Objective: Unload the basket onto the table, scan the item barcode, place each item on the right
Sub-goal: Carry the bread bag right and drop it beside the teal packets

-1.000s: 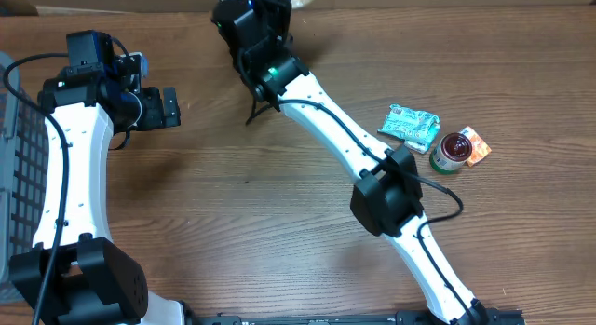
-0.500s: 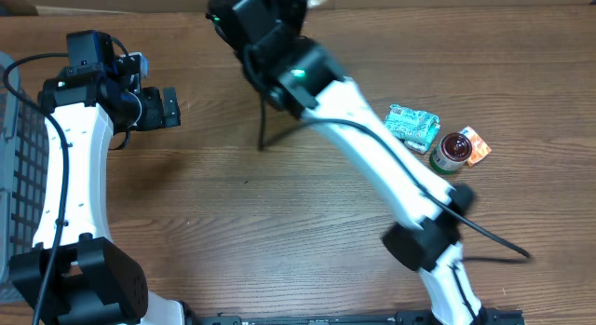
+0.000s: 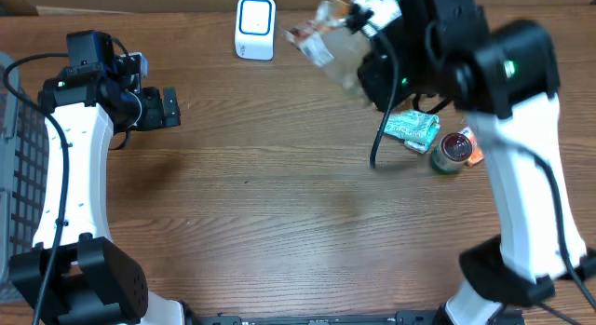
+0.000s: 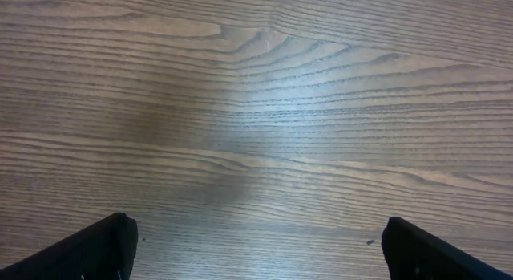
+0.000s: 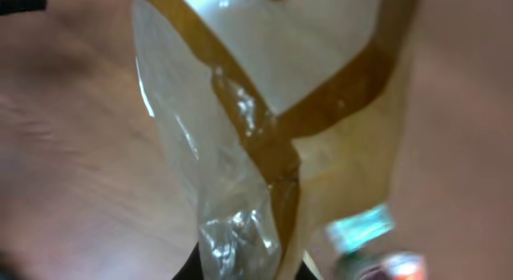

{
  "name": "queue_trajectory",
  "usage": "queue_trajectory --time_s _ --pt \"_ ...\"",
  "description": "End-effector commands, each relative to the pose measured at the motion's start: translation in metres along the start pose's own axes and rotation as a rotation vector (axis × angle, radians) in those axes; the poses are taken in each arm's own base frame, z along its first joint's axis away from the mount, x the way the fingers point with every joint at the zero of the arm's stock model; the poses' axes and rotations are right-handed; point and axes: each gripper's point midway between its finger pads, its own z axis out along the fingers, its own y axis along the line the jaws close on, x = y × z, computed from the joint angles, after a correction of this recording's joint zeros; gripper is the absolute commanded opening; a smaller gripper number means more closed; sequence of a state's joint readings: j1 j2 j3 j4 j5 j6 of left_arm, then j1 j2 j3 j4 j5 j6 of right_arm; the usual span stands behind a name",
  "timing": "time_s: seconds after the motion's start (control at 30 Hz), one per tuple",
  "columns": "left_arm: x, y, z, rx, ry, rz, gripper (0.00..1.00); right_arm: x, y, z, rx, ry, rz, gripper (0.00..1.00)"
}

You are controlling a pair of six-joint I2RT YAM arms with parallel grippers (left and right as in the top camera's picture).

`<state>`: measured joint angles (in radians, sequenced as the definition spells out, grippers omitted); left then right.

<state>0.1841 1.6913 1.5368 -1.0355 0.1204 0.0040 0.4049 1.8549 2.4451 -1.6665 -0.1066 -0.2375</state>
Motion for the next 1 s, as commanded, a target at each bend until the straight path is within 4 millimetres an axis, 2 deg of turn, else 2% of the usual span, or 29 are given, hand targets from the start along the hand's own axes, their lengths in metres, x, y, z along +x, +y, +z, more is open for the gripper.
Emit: queue_trajectory --time_s 0.0,0.13,0.23,0.3,0.37,0.4,0.43,0.47,0.5,0.6,0.7,0.8,0.87,0.97 --pt "-0.006 0.0 -0.008 0.001 -0.027 0.017 1.0 0.021 0.005 0.048 -0.231 0.133 0.211 0.04" --pt "-0.006 0.0 -0.008 0.001 -0.027 0.018 1.0 0.06 -0.028 0.106 -0.207 0.254 0.365 0.04" --pt "-0.006 0.0 -0.008 0.001 -0.027 0.018 1.0 0.097 -0.062 0.147 -0.103 0.331 0.516 0.04" --pt "-0.006 0.0 -0.008 0.001 -0.027 0.018 1.0 0.12 -0.086 0.164 0.002 0.365 0.616 0.04" --pt "-0.006 0.0 -0.008 0.001 -0.026 0.018 1.0 0.133 -0.097 0.172 0.046 0.379 0.67 0.04" --pt "-0.006 0.0 -0.008 0.001 -0.026 0.018 1.0 0.136 -0.099 0.173 0.044 0.38 0.682 0.1" --pt "-0.006 0.0 -0.008 0.001 -0.027 0.018 1.0 0.137 -0.101 0.173 0.045 0.38 0.686 0.33" --pt "-0.006 0.0 -0.008 0.001 -0.027 0.018 1.0 0.137 -0.101 0.173 0.046 0.38 0.686 1.0" --pt "-0.006 0.0 -0.008 0.001 -0.026 0.018 1.0 0.136 -0.101 0.172 0.046 0.376 0.685 1.0" --pt "-0.006 0.0 -0.008 0.001 -0.026 0.017 1.0 0.127 -0.102 0.164 0.048 0.352 0.674 1.0" --pt "-0.006 0.0 -0.008 0.001 -0.027 0.017 1.0 0.107 -0.104 0.14 0.054 0.293 0.663 1.0" --pt "-0.006 0.0 -0.008 0.001 -0.027 0.018 1.0 0.079 -0.104 0.098 0.065 0.189 0.642 1.0" --pt "-0.006 0.0 -0.008 0.001 -0.026 0.018 1.0 0.061 -0.101 0.062 0.074 0.106 0.627 1.0" --pt "-0.006 0.0 -0.008 0.001 -0.026 0.018 1.0 0.04 -0.084 0.004 0.044 -0.018 0.602 1.0"
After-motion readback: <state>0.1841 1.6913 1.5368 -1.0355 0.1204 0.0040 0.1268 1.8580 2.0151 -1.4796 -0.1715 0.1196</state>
